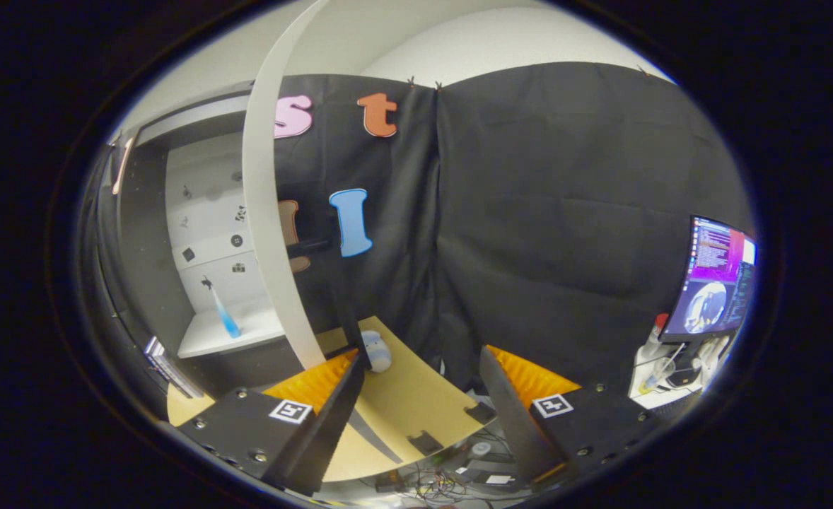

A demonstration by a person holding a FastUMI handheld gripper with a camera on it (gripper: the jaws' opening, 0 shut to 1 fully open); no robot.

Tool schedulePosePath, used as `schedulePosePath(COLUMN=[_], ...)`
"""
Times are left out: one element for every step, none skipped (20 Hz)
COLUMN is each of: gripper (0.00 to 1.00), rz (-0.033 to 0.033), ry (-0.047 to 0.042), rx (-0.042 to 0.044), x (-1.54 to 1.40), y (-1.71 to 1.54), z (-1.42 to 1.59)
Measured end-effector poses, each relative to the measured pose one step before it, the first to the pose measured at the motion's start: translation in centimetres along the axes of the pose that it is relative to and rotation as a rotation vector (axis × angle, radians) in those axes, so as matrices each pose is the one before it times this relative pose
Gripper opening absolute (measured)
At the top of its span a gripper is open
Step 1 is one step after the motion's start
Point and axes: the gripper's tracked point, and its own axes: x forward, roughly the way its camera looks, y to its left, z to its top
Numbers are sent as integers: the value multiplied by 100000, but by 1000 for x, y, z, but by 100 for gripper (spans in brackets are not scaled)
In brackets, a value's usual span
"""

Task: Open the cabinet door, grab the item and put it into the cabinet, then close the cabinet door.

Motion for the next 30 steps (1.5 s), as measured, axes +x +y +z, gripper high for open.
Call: schedulePosePath(gripper=[97,97,97,96,96,96,96,96,96,96,96,96,96,96,96,96,96,97,97,97,96,97,97,96,96,96,96,96,97,97], rz=[1622,1019,971,974,1266,1716,2160,2606,2757,2673,2623,2453,2274,2052,2008,2164,2300,2337,2300,2247,2237,2281,2164,2055,1940,1933,2045,2135,2142,1661], ry=[-213,381,-505,414,-90,293,260,338,318,291,276,78,305,108,365,303,337,389,336,135,310,126,441,410,379,253,338,371,395,100], rx=[-849,-870,-882,-722,-349,-336,-329,-281,-374,-713,-588,-621,-513,-455,-267,-124,73,140,-163,-84,-253,-88,40,-56,-433,-681,-599,-316,-234,-370], x=[-17,-112,59,-56,-70,-137,-248,-319,-133,-176,-19,-156,-53,-4,283,85,-28,65,18,-126,39,244,248,214,181,243,150,295,335,535], y=[332,398,227,405,261,433,545,798,822,955,741,829,1057,932,360,657,510,499,880,693,575,576,532,570,606,585,658,654,716,603], z=[36,42,48,-75,-97,-108,-145,-130,-22,-150,-149,46,-110,-58,-232,-14,-188,-122,-109,-9,-39,17,-94,-54,-64,24,-42,-15,-193,14])
